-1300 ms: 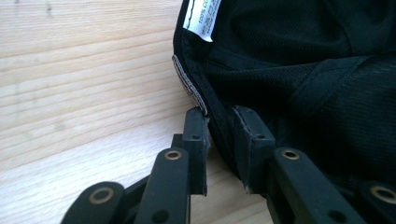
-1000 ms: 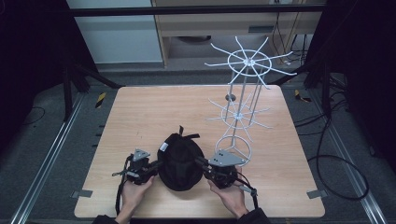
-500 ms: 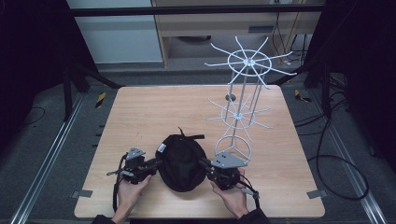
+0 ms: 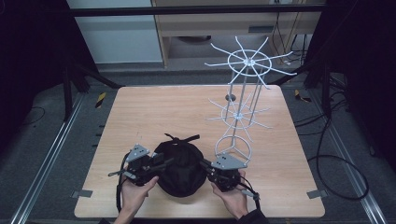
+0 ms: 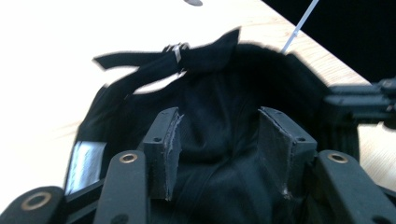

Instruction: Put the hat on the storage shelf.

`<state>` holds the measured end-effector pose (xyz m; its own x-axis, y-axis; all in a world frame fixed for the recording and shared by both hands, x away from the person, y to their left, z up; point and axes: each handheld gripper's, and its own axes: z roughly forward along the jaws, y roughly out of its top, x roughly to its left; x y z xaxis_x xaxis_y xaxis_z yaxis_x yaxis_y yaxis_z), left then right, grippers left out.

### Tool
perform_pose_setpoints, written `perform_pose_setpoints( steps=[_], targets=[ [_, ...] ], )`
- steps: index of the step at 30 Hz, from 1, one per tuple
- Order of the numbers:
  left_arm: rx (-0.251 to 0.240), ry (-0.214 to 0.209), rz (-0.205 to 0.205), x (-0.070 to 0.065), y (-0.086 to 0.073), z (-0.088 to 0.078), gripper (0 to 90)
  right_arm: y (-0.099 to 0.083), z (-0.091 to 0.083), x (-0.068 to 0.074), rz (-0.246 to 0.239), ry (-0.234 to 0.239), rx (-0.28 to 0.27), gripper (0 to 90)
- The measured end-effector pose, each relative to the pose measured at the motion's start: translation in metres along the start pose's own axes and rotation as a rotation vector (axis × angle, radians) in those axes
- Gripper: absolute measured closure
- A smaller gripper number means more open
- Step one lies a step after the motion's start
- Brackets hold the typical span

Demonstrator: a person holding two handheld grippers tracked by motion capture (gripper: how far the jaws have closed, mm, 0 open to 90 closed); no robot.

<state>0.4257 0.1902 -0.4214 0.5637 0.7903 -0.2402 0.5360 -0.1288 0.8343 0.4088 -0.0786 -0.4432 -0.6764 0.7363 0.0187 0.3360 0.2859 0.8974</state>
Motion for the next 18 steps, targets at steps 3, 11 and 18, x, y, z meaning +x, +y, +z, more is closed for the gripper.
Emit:
perform_pose_setpoints(
  steps=[3,11,18],
  targets=[
    [-0.003,-0.002,0.000,-0.003,0.004,0.004,46.5,-0.001,0.001,0.000,-0.003,0.001,0.004,84.2],
    [-0.036,-0.011,-0.030,-0.013,0.018,0.016,41.3,-0.002,0.002,0.002,-0.009,0.010,0.014,84.1],
    [-0.025,0.002,-0.031,-0.022,0.017,0.030,37.6,-0.001,0.003,0.005,-0.022,0.022,0.012,84.1]
  ],
)
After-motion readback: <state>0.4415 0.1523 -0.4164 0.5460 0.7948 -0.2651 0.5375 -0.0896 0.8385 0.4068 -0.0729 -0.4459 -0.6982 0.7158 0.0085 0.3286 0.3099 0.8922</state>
